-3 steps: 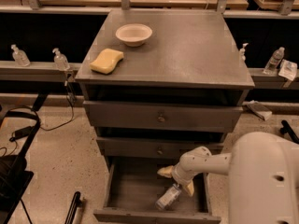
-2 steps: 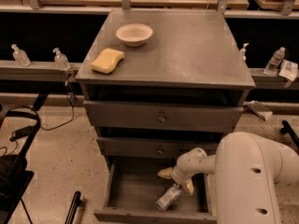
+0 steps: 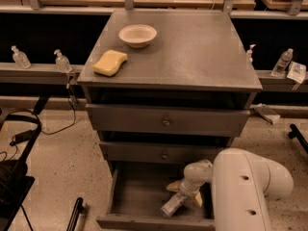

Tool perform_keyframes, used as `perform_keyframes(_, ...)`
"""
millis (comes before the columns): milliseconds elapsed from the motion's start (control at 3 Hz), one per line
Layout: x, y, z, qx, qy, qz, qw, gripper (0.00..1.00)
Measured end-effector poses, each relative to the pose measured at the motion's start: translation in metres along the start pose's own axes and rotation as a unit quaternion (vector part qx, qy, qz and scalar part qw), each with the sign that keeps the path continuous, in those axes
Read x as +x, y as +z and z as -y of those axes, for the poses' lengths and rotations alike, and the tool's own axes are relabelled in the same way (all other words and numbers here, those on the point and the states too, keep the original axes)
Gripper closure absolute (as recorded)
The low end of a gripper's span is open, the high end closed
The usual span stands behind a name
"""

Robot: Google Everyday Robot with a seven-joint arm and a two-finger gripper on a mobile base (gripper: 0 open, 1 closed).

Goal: Pick blue plastic bottle from bottom drawer and place on counter

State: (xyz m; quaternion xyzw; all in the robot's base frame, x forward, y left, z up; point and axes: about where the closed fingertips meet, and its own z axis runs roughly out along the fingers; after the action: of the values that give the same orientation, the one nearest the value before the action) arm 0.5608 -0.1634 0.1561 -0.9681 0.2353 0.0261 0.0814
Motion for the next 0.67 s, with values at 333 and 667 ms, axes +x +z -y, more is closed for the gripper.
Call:
perform_keyframes(333, 0.000, 0.027, -0.015, -0.002, 0.007, 0.025, 0.9997, 0.17)
perform_keyframes(667, -0.002, 0.038, -0.016, 0.010, 0.007, 0.047, 0.9988, 0.47)
